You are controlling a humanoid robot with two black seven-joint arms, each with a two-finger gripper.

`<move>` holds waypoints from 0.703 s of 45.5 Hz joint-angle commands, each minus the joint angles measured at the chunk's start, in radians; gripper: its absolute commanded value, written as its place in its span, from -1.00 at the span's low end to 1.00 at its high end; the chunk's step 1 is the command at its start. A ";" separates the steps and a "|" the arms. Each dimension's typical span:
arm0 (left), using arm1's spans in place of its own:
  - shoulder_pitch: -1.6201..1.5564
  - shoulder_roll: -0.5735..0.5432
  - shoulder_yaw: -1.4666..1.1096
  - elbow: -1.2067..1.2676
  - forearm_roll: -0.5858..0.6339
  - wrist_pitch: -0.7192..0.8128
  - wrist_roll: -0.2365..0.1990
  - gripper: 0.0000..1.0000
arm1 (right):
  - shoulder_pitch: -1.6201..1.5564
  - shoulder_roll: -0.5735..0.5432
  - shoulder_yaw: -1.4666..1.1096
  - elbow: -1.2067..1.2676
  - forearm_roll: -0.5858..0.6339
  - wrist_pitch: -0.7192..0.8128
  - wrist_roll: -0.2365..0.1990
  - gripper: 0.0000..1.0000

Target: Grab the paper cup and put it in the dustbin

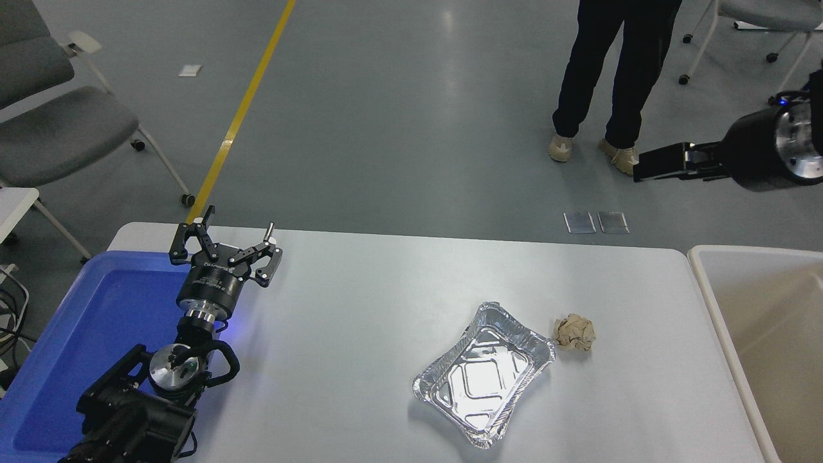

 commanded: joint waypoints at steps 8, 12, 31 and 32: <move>0.000 0.000 0.000 0.000 0.000 0.000 0.000 0.98 | 0.063 0.076 -0.021 0.102 0.056 0.209 -0.005 1.00; 0.000 0.000 0.000 0.000 0.000 0.000 0.000 0.98 | 0.083 0.076 -0.021 0.103 0.161 0.272 -0.005 1.00; 0.000 0.000 0.000 0.000 0.000 -0.001 0.000 0.98 | 0.203 0.151 -0.016 0.111 0.303 0.432 -0.054 1.00; 0.000 0.000 0.000 0.000 0.000 0.000 0.000 0.98 | 0.211 0.160 -0.013 0.111 0.309 0.438 -0.054 1.00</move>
